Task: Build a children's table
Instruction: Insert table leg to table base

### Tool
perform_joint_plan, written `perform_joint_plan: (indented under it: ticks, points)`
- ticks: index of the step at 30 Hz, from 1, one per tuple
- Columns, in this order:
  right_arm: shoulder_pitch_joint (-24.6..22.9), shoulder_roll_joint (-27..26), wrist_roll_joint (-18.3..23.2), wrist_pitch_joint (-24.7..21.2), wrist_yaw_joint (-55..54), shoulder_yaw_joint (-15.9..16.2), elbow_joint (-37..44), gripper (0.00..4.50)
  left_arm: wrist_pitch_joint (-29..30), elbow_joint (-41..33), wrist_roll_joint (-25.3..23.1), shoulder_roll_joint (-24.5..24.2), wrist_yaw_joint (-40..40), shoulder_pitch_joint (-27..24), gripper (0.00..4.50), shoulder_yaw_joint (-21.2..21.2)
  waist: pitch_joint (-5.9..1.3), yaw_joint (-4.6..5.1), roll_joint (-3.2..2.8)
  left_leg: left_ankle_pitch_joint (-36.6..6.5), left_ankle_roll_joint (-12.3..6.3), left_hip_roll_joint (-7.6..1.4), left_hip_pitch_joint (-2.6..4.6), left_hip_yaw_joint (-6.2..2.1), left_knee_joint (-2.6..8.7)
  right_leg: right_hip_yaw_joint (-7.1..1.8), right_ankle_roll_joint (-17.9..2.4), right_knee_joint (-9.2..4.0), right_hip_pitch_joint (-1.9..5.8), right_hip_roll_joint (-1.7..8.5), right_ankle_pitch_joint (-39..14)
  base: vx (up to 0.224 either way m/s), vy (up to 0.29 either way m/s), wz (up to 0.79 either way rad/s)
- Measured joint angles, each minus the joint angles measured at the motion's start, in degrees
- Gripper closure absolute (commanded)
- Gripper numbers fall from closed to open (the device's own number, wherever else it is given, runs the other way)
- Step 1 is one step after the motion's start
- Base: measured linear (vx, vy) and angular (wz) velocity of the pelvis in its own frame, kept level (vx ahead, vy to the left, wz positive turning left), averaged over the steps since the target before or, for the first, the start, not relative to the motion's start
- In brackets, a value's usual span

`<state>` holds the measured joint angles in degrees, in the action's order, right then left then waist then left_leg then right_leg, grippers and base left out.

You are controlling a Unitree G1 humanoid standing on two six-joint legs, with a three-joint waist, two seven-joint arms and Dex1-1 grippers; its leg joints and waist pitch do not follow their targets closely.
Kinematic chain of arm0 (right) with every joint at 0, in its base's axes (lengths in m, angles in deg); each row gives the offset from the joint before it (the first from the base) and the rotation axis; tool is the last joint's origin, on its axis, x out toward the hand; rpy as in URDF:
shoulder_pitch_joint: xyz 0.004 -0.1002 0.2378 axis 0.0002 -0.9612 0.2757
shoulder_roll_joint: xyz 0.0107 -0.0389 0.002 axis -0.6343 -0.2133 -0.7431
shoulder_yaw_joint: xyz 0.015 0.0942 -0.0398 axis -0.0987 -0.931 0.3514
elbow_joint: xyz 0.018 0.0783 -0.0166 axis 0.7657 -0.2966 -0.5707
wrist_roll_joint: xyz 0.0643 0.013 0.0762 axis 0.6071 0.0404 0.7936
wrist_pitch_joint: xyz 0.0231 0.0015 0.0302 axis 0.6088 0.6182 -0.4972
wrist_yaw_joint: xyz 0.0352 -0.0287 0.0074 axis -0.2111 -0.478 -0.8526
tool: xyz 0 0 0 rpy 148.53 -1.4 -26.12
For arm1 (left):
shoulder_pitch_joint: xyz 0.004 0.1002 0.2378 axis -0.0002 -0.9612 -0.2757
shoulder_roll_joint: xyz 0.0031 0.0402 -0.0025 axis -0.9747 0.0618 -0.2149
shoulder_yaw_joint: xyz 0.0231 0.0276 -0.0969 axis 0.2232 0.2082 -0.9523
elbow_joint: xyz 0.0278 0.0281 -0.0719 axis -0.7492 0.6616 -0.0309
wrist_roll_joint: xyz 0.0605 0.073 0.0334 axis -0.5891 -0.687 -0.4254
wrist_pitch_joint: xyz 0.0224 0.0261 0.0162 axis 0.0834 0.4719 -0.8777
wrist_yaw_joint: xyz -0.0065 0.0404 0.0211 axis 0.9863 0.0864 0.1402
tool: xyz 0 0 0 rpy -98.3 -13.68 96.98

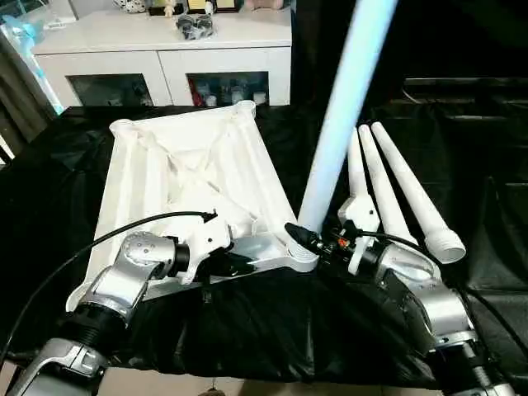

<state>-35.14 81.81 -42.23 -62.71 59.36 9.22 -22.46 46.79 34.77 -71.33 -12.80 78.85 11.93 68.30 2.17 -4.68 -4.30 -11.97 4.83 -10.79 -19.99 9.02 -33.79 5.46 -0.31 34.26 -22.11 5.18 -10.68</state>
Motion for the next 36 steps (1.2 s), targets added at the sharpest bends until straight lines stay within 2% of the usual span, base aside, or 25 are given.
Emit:
perform_joint_plan:
  ticks: [14, 26, 34, 36]
  points:
    - [2.18, 2.19, 0.08, 0.59, 6.50, 0.79, -2.51, 2.63, -0.66, 0.12, 0.03, -0.39, 2.74, 0.26, 4.50, 0.09, -0.04, -0.11, 0.06, 0.00, 0.00, -0.01, 0.00, 0.05, 0.24, 0.01, 0.00, -0.13, 0.10, -0.01, 0.00, 0.000, 0.000, 0.00]
    - [2.61, 4.03, 0.12, 3.50, 13.93, 2.68, -2.89, 2.63, -2.33, 4.69, -0.28, -2.46, 9.45, 4.59, 4.50, 1.30, -0.06, -0.37, -0.01, 0.00, 0.00, -0.08, -0.08, 0.18, 0.33, -0.02, -0.19, -0.16, 0.09, -0.02, -0.21, 0.000, 0.000, 0.00]
    - [3.12, 1.94, 0.05, 4.48, 12.04, 2.47, -4.25, 2.63, -1.72, 5.51, -0.46, -2.78, 8.98, 5.15, 4.50, 0.96, -0.04, -0.27, -0.07, 0.00, 0.00, -0.09, 0.00, 0.26, 0.51, -0.02, -0.21, -0.16, 0.08, -0.02, -0.27, 0.000, 0.000, 0.00]
    - [4.28, -0.52, -0.59, 4.55, 7.82, 1.45, -6.63, 2.63, 0.05, 4.54, -0.49, -2.56, 5.98, 4.48, 4.50, -0.08, 0.00, 0.29, -0.07, 0.00, 0.01, -0.11, 0.04, 0.27, 0.56, -0.01, -0.29, -0.13, 0.04, -0.02, -0.21, 0.000, 0.000, 0.00]
